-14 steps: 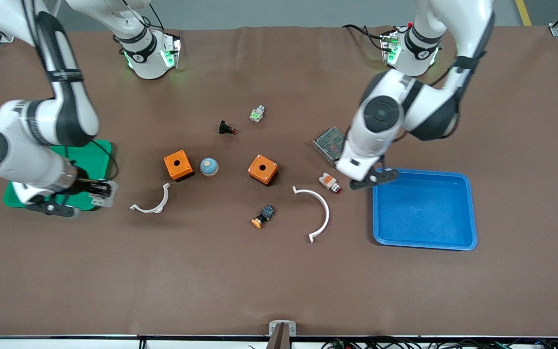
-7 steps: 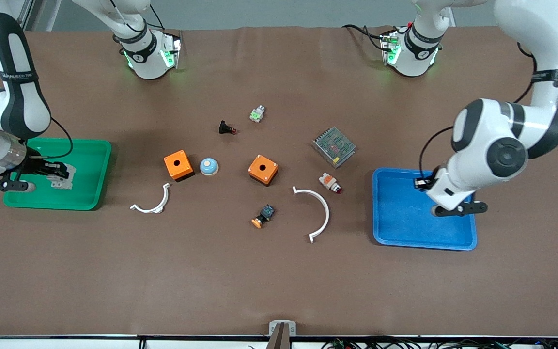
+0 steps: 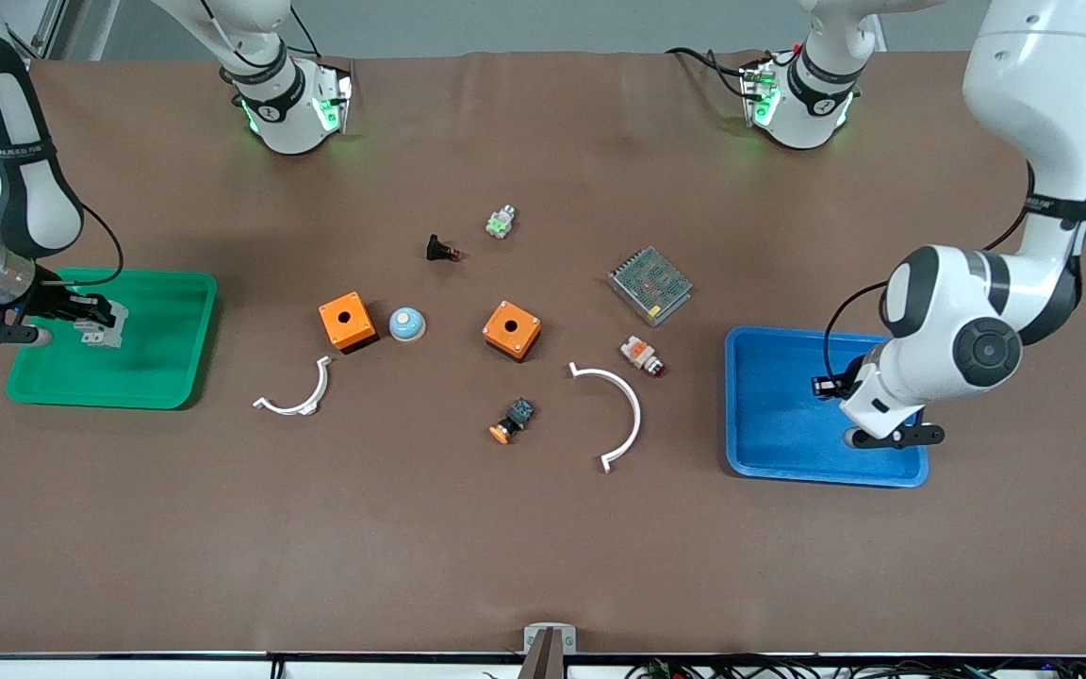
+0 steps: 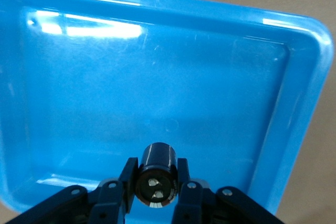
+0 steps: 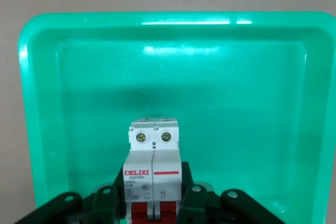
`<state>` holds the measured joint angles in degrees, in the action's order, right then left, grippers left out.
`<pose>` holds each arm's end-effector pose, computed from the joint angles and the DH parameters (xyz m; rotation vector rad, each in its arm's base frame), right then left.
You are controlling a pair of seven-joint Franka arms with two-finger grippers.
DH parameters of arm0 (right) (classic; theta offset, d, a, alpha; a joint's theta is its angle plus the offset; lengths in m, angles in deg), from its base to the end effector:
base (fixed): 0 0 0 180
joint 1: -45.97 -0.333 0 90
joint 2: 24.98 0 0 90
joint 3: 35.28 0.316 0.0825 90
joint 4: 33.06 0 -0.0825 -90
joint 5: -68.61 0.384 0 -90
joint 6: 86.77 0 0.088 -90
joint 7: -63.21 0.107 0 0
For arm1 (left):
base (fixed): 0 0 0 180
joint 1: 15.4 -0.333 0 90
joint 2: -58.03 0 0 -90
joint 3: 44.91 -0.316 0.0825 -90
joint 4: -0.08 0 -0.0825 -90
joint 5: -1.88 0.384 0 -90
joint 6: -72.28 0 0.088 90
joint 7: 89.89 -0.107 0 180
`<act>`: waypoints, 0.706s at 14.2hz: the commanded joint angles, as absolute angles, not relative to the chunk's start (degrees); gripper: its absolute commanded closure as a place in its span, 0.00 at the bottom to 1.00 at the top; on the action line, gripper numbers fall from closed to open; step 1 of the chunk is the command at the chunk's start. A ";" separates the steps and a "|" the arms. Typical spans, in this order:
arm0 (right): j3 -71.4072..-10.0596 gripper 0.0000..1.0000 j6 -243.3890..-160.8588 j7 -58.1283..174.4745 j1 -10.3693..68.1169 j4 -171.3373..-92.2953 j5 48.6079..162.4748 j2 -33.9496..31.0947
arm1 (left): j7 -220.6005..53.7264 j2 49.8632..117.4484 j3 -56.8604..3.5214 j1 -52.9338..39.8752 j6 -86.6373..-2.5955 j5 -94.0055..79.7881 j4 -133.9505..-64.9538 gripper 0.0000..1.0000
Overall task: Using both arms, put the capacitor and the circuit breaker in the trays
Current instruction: 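Carry the capacitor to the blue tray while the right gripper carries the breaker, then lower the capacitor into the blue tray and open the left gripper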
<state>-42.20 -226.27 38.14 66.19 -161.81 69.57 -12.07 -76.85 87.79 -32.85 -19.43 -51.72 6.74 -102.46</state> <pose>0.4786 -0.2456 0.2632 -3.1390 0.0730 0.0619 0.6359 -0.0768 0.2567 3.1194 0.0864 -0.2135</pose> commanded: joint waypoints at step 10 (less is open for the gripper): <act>-41.17 0.99 -231.87 37.89 68.47 -162.61 68.52 -7.75 | -77.58 93.01 -32.60 -20.59 -57.52 11.99 -103.80 0.74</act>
